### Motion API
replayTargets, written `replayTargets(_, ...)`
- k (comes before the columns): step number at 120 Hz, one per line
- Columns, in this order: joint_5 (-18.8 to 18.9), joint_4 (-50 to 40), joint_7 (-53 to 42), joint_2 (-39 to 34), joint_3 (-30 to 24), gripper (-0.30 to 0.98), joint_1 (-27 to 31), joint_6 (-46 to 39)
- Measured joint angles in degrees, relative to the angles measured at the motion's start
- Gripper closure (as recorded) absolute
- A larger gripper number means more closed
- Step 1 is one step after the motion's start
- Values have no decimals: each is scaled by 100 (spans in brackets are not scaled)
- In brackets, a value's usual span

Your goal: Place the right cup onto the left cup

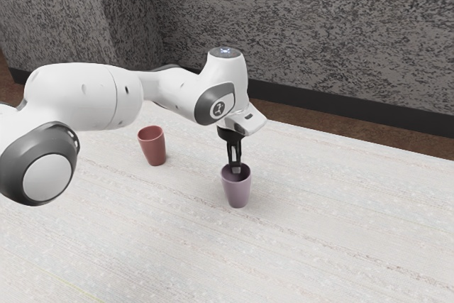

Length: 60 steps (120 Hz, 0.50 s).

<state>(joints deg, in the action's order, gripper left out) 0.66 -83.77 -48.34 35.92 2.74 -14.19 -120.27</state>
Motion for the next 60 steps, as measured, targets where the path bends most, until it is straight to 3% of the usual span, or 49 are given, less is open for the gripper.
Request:
replayTargets(34, 87, -431, 174, -533, -1, 78, 26, -146)
replayTargets(60, 101, -937, 302, -1376, -22, 78, 549, -37)
